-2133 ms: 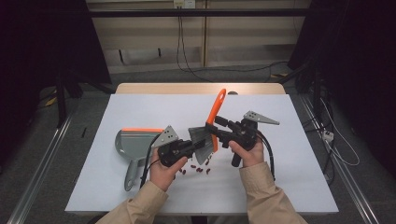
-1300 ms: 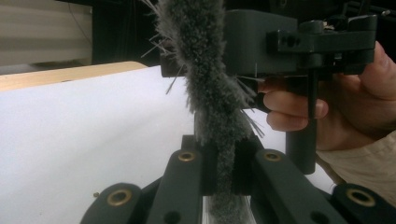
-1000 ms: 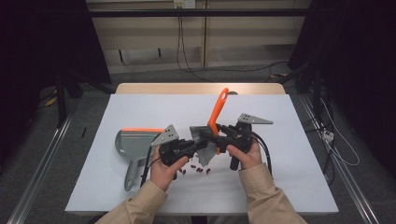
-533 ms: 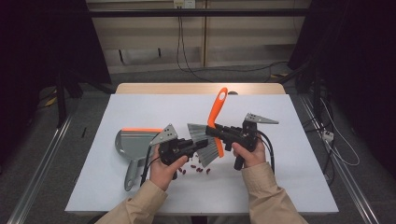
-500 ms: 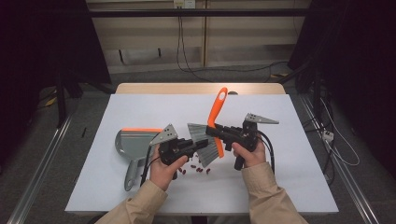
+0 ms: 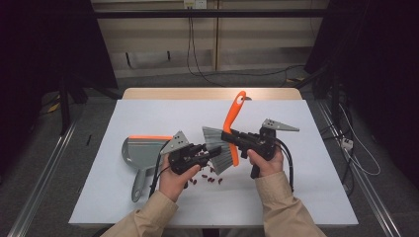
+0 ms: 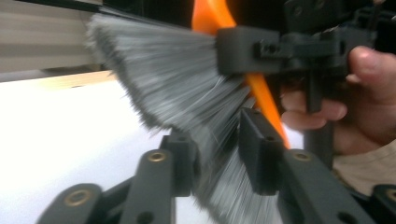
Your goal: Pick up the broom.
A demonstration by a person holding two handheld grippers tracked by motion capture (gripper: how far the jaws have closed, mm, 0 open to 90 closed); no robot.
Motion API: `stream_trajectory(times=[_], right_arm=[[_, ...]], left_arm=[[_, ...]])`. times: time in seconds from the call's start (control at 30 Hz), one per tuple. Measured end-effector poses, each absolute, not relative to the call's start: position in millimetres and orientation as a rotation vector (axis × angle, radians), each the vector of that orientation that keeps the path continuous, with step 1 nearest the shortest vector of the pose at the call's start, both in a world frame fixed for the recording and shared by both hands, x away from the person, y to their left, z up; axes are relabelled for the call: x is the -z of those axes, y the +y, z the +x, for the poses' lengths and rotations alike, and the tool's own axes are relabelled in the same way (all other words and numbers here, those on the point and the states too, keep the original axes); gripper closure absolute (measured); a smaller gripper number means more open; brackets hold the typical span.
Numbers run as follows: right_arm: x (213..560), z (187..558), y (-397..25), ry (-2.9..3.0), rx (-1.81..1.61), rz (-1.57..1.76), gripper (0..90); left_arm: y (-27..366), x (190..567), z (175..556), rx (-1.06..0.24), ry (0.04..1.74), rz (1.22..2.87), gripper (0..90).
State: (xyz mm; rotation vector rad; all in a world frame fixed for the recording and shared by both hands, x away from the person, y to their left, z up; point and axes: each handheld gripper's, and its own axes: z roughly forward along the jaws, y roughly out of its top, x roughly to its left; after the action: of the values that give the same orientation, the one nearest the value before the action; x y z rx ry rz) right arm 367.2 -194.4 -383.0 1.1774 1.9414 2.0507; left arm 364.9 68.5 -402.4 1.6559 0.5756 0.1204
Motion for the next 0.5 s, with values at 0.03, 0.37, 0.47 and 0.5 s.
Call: stream_trajectory(times=[0.03, 0.37, 0.47, 0.5], right_arm=[[382.3, 366.9, -195.0, 1.931, -2.048, 1.180, 70.0], [379.7, 365.5, -215.3, 1.893, -1.901, 1.195, 70.1], [380.1, 364.9, -221.0, 1.885, -1.848, 1.210, 70.1], [380.3, 364.6, -222.8, 1.885, -1.846, 1.214, 70.1]], left_arm=[[68.7, 402.1, 364.8, -0.133, 0.589, 1.654, 61.9], [78.0, 388.6, 365.6, -0.183, 0.592, 1.691, 31.1], [84.4, 385.4, 367.4, -0.189, 0.606, 1.690, 25.1], [85.8, 384.7, 367.7, -0.195, 0.610, 1.691, 24.0]])
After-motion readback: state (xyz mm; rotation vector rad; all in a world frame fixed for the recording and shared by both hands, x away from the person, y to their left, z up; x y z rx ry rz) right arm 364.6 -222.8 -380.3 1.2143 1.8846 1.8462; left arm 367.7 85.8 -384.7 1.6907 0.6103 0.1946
